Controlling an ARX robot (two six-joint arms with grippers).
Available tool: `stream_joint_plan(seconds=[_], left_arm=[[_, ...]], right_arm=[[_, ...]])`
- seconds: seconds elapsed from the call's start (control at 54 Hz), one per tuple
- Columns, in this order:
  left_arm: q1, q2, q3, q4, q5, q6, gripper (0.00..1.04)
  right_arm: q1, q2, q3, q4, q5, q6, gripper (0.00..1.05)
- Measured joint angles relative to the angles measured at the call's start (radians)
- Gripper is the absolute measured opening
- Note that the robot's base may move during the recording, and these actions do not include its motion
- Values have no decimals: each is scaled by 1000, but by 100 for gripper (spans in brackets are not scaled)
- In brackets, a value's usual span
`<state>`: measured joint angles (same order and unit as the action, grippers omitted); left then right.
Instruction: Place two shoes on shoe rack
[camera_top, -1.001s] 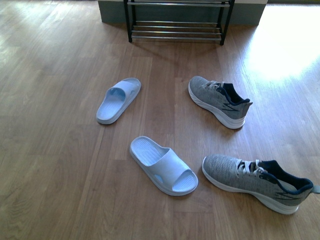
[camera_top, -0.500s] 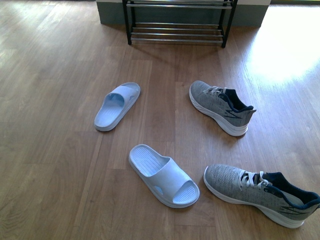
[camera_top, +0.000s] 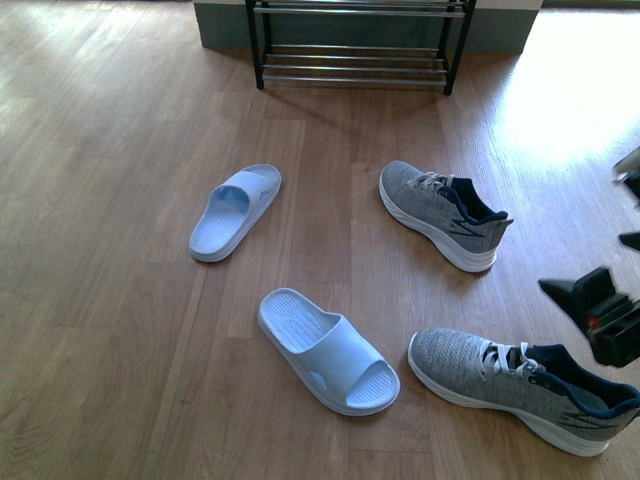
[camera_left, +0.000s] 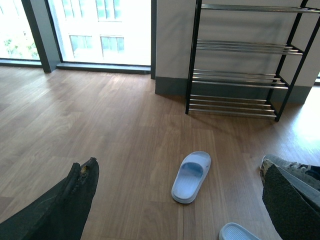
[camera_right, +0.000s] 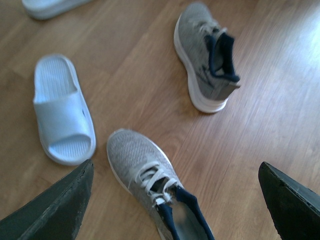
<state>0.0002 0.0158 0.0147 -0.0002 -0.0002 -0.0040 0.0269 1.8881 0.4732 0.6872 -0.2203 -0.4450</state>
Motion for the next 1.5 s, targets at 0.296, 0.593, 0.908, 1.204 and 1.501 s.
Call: stream_joint_plan(seconds=[0.296,0.593,0.908,1.204,1.501], left_arm=[[0,0,0,0,0,0,95],[0,0,0,0,0,0,95],[0,0,0,0,0,0,95],[0,0,0,0,0,0,95],[0,0,0,0,0,0,95]], right_arm=[[-105,411,212,-51,64,-251,96],[-190,595,399,-115,103,-409,96],[-255,679,507,-198,123,-517,96],[-301,719,551,-280,106,-629,96],[-275,776,595,-288,72,-614,96]])
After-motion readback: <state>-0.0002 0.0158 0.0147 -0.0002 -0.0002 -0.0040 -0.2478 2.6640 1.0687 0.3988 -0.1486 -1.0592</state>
